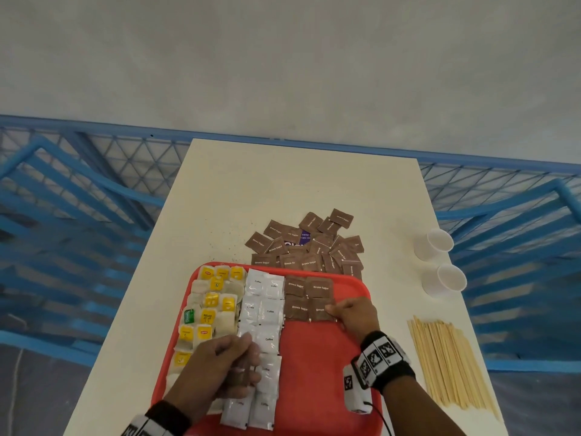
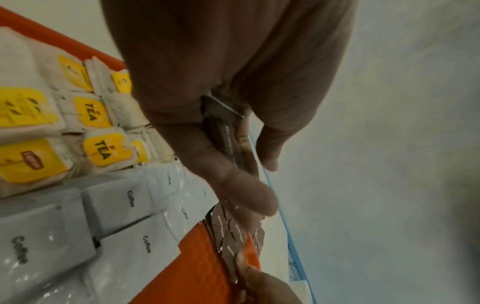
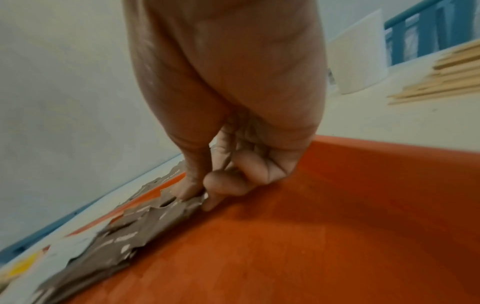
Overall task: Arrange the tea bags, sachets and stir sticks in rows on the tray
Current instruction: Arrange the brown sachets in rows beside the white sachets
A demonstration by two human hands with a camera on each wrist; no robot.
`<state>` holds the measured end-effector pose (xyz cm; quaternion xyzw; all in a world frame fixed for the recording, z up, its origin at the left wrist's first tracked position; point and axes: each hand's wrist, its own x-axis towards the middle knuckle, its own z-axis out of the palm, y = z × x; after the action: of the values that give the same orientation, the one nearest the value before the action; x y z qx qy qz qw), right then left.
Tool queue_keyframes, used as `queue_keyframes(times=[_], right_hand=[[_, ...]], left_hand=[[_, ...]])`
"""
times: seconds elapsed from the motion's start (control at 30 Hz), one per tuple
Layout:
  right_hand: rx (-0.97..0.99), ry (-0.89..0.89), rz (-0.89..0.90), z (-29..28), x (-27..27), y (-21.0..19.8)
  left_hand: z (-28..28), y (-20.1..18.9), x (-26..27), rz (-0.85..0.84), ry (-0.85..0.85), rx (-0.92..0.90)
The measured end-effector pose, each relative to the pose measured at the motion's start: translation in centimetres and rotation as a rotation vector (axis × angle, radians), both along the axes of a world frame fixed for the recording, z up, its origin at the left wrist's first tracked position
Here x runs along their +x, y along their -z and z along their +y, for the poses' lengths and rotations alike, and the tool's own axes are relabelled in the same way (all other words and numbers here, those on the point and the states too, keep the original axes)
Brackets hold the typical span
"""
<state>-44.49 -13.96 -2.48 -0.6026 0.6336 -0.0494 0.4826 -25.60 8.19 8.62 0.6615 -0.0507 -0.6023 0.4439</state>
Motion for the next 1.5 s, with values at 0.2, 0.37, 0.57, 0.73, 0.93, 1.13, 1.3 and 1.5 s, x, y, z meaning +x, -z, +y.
queue_keyframes(times=[0.2,0.37,0.57,0.73,0.93,1.13,1.3,1.5], right_hand=[[-0.098,0.018,0.082,0.5,0.2,-0.9],[-0.2,-0.187,-0.112,3.7,1.3,-8.1],[-0.049,-0.518,-0.395,10.5,3.8,-13.8],[0.067,-0.269,-0.524,11.0,2.6,-14.6],[0.123,-0.206,-0.55,11.5,1.5,-14.4],[0.031,-0.066,-0.619,11.2,1.1,-14.5],[-0.17,-0.042,-0.434,10.8,0.5,-13.0],[-0.037,-0.074,-0.498,11.0,-0.7,-13.1]], left_hand=[[-0.5,-0.7,0.5,0.208,-0.199,-0.084],[-1.2,-1.8,0.5,0.242,-0.166,-0.172],[-2.2,-2.9,-0.3,0.208,-0.055,-0.242],[-1.8,-2.8,-0.2,-0.113,0.019,-0.246],[-1.3,-2.1,-1.0,0.031,0.006,-0.192],[-1.8,-1.8,-1.9,-0.055,0.171,-0.19],[-2.3,-0.7,-2.4,-0.21,0.232,-0.191],[-2.3,0.3,-2.6,-0.121,0.22,-0.155]])
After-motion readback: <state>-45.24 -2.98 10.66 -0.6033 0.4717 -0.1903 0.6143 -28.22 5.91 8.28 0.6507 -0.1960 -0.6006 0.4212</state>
